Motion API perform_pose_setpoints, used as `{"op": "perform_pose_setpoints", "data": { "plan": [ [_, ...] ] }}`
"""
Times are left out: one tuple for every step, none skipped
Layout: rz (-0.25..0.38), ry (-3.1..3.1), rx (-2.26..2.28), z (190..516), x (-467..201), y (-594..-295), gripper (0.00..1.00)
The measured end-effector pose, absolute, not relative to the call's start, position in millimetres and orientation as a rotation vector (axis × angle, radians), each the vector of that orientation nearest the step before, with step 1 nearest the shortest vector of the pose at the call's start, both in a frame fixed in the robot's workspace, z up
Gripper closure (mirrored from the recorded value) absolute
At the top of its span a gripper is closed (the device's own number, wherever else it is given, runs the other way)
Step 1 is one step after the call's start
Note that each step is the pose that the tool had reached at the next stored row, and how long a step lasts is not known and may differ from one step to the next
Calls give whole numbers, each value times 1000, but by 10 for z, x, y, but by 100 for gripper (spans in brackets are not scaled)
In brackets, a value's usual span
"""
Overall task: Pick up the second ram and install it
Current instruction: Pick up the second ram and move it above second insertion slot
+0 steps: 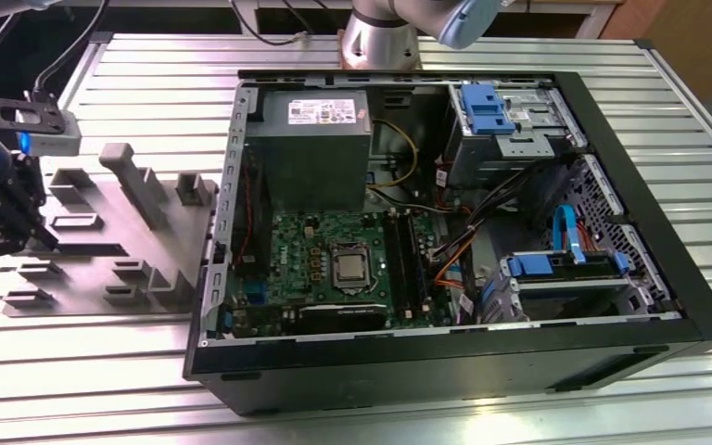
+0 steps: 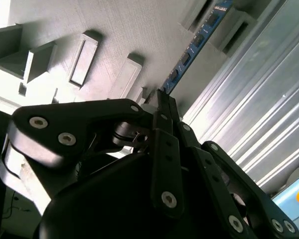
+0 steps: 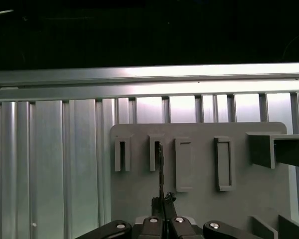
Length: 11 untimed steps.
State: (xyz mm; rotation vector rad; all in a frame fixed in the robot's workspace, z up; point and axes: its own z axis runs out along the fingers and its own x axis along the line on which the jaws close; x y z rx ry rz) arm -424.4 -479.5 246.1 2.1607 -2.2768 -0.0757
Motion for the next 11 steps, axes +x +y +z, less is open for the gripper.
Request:
{"op": "perform_pose_setpoints", "data": {
  "plan": [
    [-76, -2276, 2160, 2475, -4244, -4795, 89],
    [-76, -2277, 2161, 2497, -4243, -4795, 89],
    [-76, -2277, 2161, 2526, -4243, -4794, 89],
    [-76, -2277, 2161, 2560, -4243, -4794, 89],
    [-76, -2277, 2161, 2600, -4244, -4794, 89],
    [-76, -2277, 2161, 2639, -4244, -4794, 89],
    [-76, -2277, 2161, 2682, -4244, -4793, 89],
    [-76, -2277, 2161, 2722, -4243, -4793, 89],
    [-75, -2277, 2161, 2755, -4244, -4793, 89],
    [-75, -2277, 2161, 2786, -4244, -4793, 89],
    [-75, -2277, 2161, 2818, -4243, -4793, 89]
  ]
}}
